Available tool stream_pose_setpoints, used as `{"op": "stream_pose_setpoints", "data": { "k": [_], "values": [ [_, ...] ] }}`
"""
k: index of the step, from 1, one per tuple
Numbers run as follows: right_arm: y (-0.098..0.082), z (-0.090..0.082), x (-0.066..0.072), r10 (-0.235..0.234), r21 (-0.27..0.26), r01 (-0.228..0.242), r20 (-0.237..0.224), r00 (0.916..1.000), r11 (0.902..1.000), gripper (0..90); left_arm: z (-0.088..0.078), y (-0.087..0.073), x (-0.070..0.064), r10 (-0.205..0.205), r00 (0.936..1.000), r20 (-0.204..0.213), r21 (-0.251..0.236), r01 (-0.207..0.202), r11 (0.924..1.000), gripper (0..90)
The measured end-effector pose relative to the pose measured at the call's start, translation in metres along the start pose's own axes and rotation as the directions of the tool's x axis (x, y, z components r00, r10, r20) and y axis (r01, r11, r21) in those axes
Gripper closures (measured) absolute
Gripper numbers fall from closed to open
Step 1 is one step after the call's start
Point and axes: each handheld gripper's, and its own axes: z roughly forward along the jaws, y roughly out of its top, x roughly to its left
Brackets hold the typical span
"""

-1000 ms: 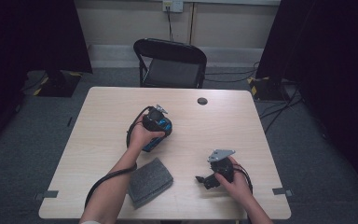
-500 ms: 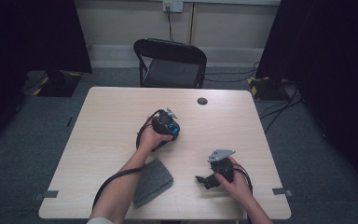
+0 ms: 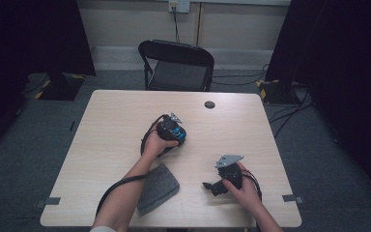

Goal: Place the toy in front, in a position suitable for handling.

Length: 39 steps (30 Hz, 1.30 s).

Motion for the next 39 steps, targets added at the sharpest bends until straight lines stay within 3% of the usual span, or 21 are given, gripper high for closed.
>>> {"op": "stream_pose_setpoints", "data": {
  "k": [5,10,11,16,23,24,27,28,33,37,39],
  "values": [
    [0.000,0.000,0.000,0.000,0.000,0.000,0.000,1.0000,1.0000,0.0,-0.008,0.000,0.003,0.001,0.9999,0.013,-0.010,-0.001,0.9999,19.2],
    [0.000,0.000,0.000,0.000,0.000,0.000,0.000,1.0000,1.0000,0.0,-0.026,-0.006,0.004,0.003,0.9997,0.022,-0.052,-0.002,0.9986,17.6],
    [0.000,0.000,0.000,0.000,0.000,0.000,0.000,1.0000,1.0000,0.0,-0.032,-0.009,0.004,0.009,0.9991,0.043,-0.060,-0.006,0.9982,17.5],
    [0.000,0.000,0.000,0.000,0.000,0.000,-0.001,1.0000,1.0000,0.0,-0.057,-0.027,0.004,0.009,0.9983,0.058,-0.101,-0.003,0.9949,16.3],
    [0.000,0.000,0.000,0.000,0.001,0.000,0.000,1.0000,1.0000,0.0,-0.078,-0.061,0.010,-0.023,0.9970,0.073,-0.103,0.030,0.9942,15.9],
    [0.000,0.000,0.000,0.000,0.001,0.000,0.000,1.0000,1.0000,0.0,-0.080,-0.065,0.012,-0.011,0.9976,0.068,-0.097,0.017,0.9952,15.9],
    [0.000,0.000,0.000,0.000,0.001,0.000,0.000,1.0000,1.0000,0.0,-0.080,-0.075,0.013,-0.015,0.9968,0.078,-0.093,0.022,0.9955,15.9],
    [0.000,0.000,0.000,0.000,0.001,0.000,-0.001,1.0000,1.0000,0.0,-0.079,-0.079,0.014,-0.018,0.9978,0.063,-0.096,0.024,0.9950,16.2],
    [0.000,0.000,0.000,0.000,0.000,0.000,0.000,1.0000,1.0000,0.0,-0.071,-0.082,0.015,-0.011,0.9986,0.051,-0.108,0.016,0.9941,16.2],
    [0.000,0.000,0.000,-0.001,0.000,0.001,0.000,1.0000,1.0000,0.0,-0.061,-0.081,0.016,-0.009,0.9984,0.056,-0.104,0.014,0.9945,15.7],
    [0.000,0.000,0.000,0.000,0.000,0.000,-0.001,1.0000,1.0000,0.0,-0.056,-0.082,0.017,-0.019,0.9965,0.081,-0.116,0.028,0.9928,16.1]
  ]
}}
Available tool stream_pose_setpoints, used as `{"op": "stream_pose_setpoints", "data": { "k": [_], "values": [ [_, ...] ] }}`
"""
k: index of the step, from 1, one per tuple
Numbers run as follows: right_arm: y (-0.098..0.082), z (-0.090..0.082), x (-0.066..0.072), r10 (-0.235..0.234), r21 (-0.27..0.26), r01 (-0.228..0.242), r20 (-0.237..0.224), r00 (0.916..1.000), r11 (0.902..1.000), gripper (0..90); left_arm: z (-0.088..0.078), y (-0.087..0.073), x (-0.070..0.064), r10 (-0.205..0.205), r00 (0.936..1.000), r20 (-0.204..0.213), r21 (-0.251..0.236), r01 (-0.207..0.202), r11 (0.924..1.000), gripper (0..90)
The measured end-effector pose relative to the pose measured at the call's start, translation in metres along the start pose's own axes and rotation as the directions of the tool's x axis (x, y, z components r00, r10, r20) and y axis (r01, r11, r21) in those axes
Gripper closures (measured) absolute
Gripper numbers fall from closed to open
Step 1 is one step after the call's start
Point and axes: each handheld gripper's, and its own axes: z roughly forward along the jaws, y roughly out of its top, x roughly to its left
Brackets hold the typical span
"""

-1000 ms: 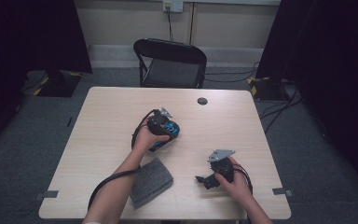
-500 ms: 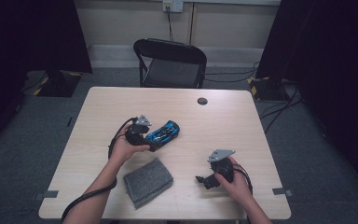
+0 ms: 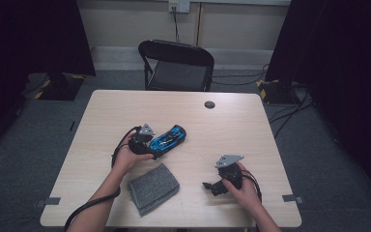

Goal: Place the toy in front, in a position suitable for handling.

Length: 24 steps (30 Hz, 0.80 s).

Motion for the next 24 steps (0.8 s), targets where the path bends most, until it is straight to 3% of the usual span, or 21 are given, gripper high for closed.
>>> {"op": "stream_pose_setpoints", "data": {
  "k": [6,10,16,17,19,24],
  "values": [
    [0.000,0.000,0.000,0.001,0.000,-0.001,0.000,1.0000,1.0000,0.0,0.007,-0.005,0.000,0.015,0.9998,-0.011,-0.008,-0.015,0.9998,16.0],
    [0.000,0.000,0.000,0.004,0.000,-0.004,0.005,1.0000,1.0000,0.0,0.006,-0.005,0.000,0.048,0.9988,0.008,-0.029,-0.048,0.9984,25.1],
    [0.003,0.002,0.007,0.017,0.005,-0.017,0.001,0.9999,0.9998,0.8,0.006,-0.007,0.001,0.052,0.9984,0.019,-0.032,-0.052,0.9982,25.5],
    [0.004,0.001,0.009,0.000,0.005,0.000,-0.017,0.9998,1.0000,3.8,0.006,-0.007,0.001,0.053,0.9984,0.020,-0.030,-0.052,0.9982,25.4],
    [0.009,-0.001,0.016,-0.015,0.002,0.015,-0.023,0.9996,0.9999,19.8,0.006,-0.006,0.002,0.055,0.9982,0.022,-0.028,-0.055,0.9981,25.3],
    [0.037,-0.003,0.040,-0.023,-0.075,0.017,-0.084,0.9962,0.9971,25.5,0.006,-0.007,0.001,0.051,0.9984,0.022,-0.029,-0.051,0.9983,25.3]
  ]
}}
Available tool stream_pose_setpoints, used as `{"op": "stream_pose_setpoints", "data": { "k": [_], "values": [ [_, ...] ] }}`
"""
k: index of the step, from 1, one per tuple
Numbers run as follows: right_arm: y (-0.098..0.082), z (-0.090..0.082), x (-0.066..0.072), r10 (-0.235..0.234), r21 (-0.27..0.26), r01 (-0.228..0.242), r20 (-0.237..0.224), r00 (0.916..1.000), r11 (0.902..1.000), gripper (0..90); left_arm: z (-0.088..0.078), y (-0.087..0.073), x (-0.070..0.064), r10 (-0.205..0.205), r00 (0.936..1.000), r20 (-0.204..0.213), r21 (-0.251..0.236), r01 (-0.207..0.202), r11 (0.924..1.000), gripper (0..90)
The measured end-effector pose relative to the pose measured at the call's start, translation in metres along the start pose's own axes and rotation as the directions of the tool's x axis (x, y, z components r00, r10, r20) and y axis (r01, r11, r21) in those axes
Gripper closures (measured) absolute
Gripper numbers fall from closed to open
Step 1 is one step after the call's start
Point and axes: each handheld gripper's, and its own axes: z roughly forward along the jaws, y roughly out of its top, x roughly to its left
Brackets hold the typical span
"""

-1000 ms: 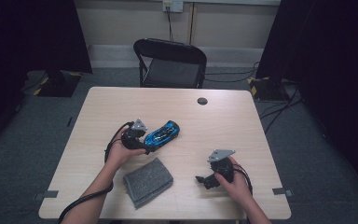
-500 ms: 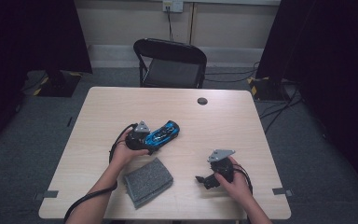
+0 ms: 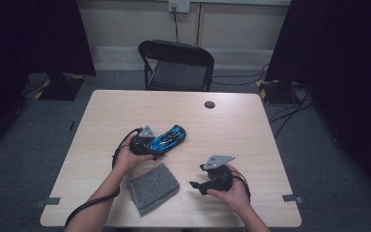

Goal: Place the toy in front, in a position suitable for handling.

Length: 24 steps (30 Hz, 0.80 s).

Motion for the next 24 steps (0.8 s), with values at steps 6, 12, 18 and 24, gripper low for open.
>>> {"op": "stream_pose_setpoints", "data": {
  "k": [6,12,18,24],
  "values": [
    [0.027,0.011,0.020,-0.033,-0.006,0.033,-0.058,0.9977,0.9994,31.4,0.000,0.000,0.000,-0.004,1.0000,-0.002,-0.005,0.004,1.0000,25.3],
    [0.046,0.027,0.031,-0.055,-0.022,0.053,-0.102,0.9933,0.9984,31.3,0.000,0.000,-0.001,-0.003,1.0000,-0.003,-0.003,0.003,1.0000,25.3],
    [0.056,0.046,0.043,-0.085,-0.037,0.080,-0.155,0.9842,0.9961,32.8,-0.001,-0.001,-0.002,-0.005,0.9999,-0.009,-0.002,0.005,1.0000,25.3],
    [0.058,0.069,0.056,-0.132,0.012,0.137,-0.196,0.9716,0.9905,36.1,-0.001,-0.001,-0.002,-0.011,0.9999,-0.012,-0.003,0.011,0.9999,25.2]
  ]
}}
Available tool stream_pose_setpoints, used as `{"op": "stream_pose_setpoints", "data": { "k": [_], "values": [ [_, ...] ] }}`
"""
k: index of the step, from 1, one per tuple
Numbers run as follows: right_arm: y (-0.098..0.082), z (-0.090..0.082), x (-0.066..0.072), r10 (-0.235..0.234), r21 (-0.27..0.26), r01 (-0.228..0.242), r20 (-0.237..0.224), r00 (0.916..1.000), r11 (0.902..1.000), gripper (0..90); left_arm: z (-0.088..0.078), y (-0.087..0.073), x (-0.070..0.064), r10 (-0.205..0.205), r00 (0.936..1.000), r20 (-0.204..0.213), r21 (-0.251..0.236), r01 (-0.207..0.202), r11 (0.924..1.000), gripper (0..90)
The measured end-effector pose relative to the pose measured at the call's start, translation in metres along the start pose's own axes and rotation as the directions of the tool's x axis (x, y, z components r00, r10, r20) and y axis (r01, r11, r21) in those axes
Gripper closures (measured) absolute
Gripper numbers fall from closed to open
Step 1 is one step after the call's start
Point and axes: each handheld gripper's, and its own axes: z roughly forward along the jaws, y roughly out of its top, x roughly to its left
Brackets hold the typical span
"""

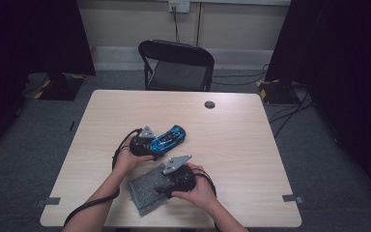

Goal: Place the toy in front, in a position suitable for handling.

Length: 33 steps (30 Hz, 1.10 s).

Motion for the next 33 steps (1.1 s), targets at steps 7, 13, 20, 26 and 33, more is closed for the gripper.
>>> {"op": "stream_pose_setpoints", "data": {
  "k": [7,13,20,26,33],
  "values": [
    [0.003,0.015,0.001,-0.014,0.031,0.014,-0.001,0.9999,0.9994,37.8,0.000,0.000,0.000,0.000,1.0000,0.001,-0.001,0.000,1.0000,25.2],
    [0.001,0.023,0.002,-0.057,0.072,0.056,0.013,0.9983,0.9958,40.7,0.000,0.000,0.000,0.000,1.0000,0.000,-0.002,0.000,1.0000,25.2],
    [-0.002,0.023,0.004,-0.048,0.071,0.046,0.026,0.9985,0.9964,47.5,0.000,0.000,0.000,0.001,1.0000,-0.002,-0.002,-0.001,1.0000,25.1],
    [-0.003,0.021,0.005,-0.024,0.068,0.021,0.037,0.9990,0.9974,65.9,0.000,0.000,0.000,0.002,1.0000,-0.002,-0.001,-0.002,1.0000,25.1],
    [-0.001,0.020,0.006,0.003,0.081,-0.007,0.051,0.9987,0.9967,75.0,0.000,0.000,0.000,0.001,1.0000,-0.002,-0.001,-0.001,1.0000,25.1]
  ]
}}
